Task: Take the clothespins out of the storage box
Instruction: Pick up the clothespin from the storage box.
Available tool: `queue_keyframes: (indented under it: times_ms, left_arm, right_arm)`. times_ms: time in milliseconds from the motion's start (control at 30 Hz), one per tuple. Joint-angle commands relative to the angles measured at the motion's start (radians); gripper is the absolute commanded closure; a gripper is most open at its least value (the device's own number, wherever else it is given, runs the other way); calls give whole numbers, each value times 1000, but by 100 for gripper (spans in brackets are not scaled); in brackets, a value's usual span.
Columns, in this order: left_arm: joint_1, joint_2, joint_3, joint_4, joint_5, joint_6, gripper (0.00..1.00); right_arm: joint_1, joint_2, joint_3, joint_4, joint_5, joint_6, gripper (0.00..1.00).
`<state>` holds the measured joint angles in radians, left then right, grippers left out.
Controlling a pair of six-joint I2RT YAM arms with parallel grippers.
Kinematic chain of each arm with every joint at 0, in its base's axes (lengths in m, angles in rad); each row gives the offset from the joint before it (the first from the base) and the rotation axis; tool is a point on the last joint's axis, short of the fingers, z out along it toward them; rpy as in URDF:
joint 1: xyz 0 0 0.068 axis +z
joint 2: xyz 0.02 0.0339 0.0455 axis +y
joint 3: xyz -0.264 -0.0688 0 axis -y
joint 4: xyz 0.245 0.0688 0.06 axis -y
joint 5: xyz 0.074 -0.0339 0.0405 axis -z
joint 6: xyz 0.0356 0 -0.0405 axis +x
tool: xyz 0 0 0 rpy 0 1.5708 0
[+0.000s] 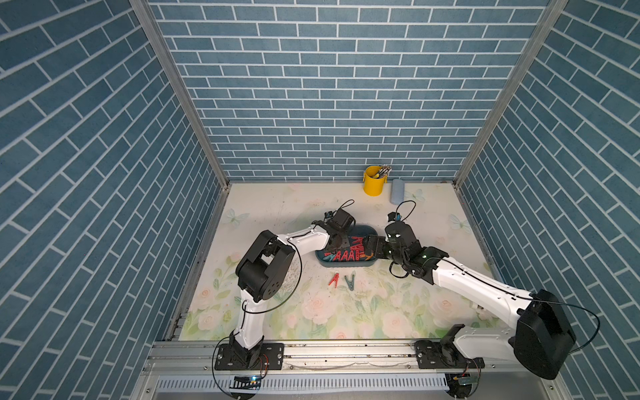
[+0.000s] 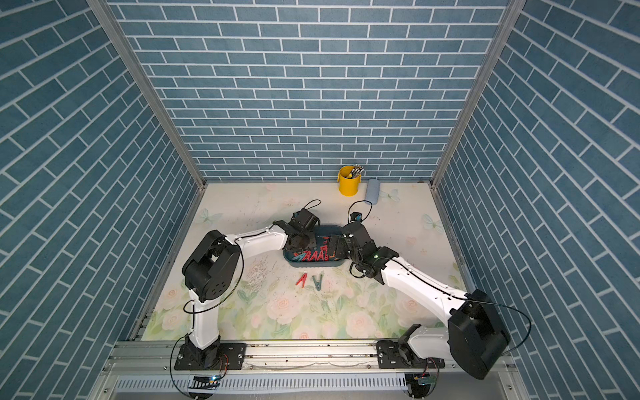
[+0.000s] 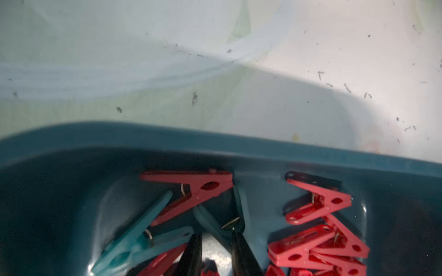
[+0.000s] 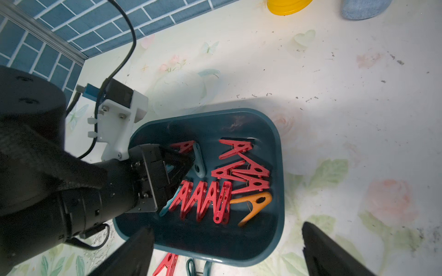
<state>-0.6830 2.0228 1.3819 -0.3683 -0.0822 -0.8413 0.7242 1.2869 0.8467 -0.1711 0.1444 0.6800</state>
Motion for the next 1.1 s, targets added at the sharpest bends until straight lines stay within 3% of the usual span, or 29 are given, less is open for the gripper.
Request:
queue_keyframes:
  times_ms: [0,700,1067]
  left_arm:
    - [6,28,16,-42,-31,-7,72]
    - [17,-77,-50,33,-65,-34,68]
    - [35,-16,-33,37,-45,-53,68]
  right_arm:
    - [-7,-26,-11,9,-6,-23,1]
    - [-9,-57,-44,12,-5,-10,1]
    - [-8,-66,-58,12,-9,-1,1]
